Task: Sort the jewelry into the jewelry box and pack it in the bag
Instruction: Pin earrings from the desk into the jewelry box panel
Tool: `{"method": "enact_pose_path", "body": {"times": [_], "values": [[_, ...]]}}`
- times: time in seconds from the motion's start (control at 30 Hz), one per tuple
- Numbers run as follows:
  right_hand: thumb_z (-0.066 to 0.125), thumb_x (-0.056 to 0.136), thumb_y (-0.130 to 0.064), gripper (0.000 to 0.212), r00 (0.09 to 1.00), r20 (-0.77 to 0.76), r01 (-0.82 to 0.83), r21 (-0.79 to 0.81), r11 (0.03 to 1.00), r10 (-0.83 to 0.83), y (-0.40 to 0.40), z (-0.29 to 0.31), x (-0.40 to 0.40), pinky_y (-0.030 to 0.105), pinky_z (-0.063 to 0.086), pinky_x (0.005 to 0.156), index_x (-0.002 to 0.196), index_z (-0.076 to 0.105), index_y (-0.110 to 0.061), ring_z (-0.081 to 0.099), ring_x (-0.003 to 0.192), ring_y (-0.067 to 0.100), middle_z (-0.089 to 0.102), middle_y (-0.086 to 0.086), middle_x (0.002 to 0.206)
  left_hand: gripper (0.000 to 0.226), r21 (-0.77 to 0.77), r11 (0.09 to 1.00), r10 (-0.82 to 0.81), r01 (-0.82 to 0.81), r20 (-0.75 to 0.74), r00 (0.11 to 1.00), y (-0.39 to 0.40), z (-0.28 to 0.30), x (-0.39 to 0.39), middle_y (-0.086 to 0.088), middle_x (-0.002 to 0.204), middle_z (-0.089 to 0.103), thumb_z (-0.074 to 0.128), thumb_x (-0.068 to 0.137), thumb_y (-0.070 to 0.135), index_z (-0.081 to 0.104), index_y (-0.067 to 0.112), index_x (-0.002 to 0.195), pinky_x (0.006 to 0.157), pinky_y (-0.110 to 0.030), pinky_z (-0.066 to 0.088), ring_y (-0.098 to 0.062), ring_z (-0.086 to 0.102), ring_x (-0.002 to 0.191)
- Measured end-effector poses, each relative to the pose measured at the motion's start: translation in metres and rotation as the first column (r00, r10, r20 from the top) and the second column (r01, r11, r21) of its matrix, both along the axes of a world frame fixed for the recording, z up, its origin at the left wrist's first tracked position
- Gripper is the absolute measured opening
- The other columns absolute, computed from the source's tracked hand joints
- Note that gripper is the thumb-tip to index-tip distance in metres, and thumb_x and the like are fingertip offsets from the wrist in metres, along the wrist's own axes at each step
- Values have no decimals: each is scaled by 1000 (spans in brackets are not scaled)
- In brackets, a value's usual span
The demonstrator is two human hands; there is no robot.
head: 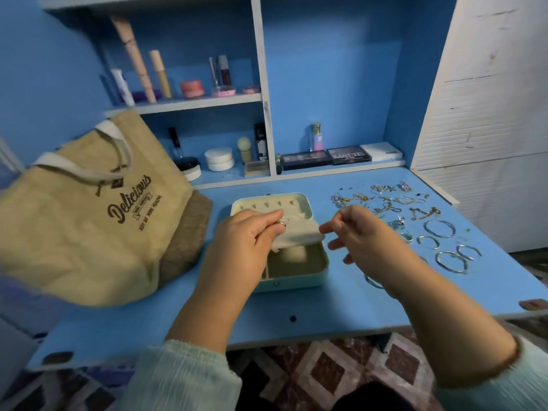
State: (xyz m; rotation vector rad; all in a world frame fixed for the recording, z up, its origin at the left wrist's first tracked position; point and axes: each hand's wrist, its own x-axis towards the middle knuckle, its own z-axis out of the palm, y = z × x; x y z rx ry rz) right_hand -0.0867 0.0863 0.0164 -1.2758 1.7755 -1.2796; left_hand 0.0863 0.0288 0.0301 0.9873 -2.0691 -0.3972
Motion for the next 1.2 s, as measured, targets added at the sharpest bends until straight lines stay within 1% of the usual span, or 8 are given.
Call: {"method": "enact_pose_path", "body": {"times": [0.13, 0.27, 0.43, 0.57, 0.73, 0.83, 0.93, 1.2], "values": [[39, 98, -15, 19, 975, 217, 50, -50, 997, -38, -1, -1, 10, 34, 55, 78, 81, 49, -13, 64, 88, 22, 66, 3, 96, 28, -15, 1000, 17, -17, 7, 1000, 0, -2, 11, 16, 91, 56, 64, 86, 19, 67, 16, 114, 80, 0, 34, -6, 55, 92], [39, 98, -12, 22, 948, 313, 107, -125, 986, -63, -6, 0, 14, 29, 54, 82, 78, 47, -14, 64, 86, 20, 66, 4, 96, 32, 15, 999, 42, -42, -20, 999, 2, 0, 15, 25, 82, 52, 66, 83, 22, 65, 23, 116, 70, 2, 33, 8, 50, 77], [40, 98, -12, 20, 919, 392, 126, -192, 973, -42, -12, 8, 18, 24, 53, 80, 79, 47, -14, 65, 90, 12, 64, 2, 94, 12, 21, 997, 71, -69, -86, 994, 1, -2, 16, 21, 71, 54, 71, 79, 21, 71, 21, 91, 61, -2, 36, 12, 49, 70], [46, 96, -23, 19, 935, 353, 112, -197, 974, -36, -17, 13, 19, 35, 49, 94, 79, 49, -16, 65, 98, 15, 66, -8, 91, 9, -28, 997, 76, -78, -86, 993, -3, -7, 16, 25, 70, 53, 70, 80, 15, 72, 18, 88, 61, 1, 35, 16, 49, 69], [48, 94, -23, 16, 949, 314, 88, -195, 977, -23, -21, 16, 22, 44, 45, 99, 80, 52, -19, 63, 100, 14, 60, -11, 113, 8, -163, 976, 139, -144, -40, 989, -14, -11, 15, 19, 78, 60, 73, 78, 14, 72, 17, 86, 72, 0, 34, -2, 50, 73], [49, 94, -22, 15, 953, 303, 88, -193, 977, -26, -22, 16, 23, 45, 44, 99, 79, 52, -19, 62, 101, 15, 58, -9, 118, 11, -311, 932, 196, -186, 0, 981, -23, -15, 13, 6, 82, 64, 79, 70, 15, 73, 18, 78, 77, -14, 34, -17, 55, 80], [49, 94, -21, 15, 958, 283, 93, -180, 979, -39, -23, 17, 22, 46, 45, 98, 80, 53, -19, 61, 103, 18, 58, -9, 118, 15, -360, 895, 281, -263, -5, 960, -29, -17, 8, 0, 86, 60, 83, 64, 20, 74, 23, 74, 71, -29, 36, -25, 51, 81], [50, 94, -20, 14, 953, 298, 104, -177, 979, -47, -26, 17, 21, 46, 45, 98, 80, 53, -19, 61, 102, 19, 60, -8, 116, 16, -386, 870, 342, -306, 26, 939, -36, -16, -1, -6, 101, 59, 84, 60, 24, 72, 31, 67, 75, -39, 25, -20, 33, 94]]}}
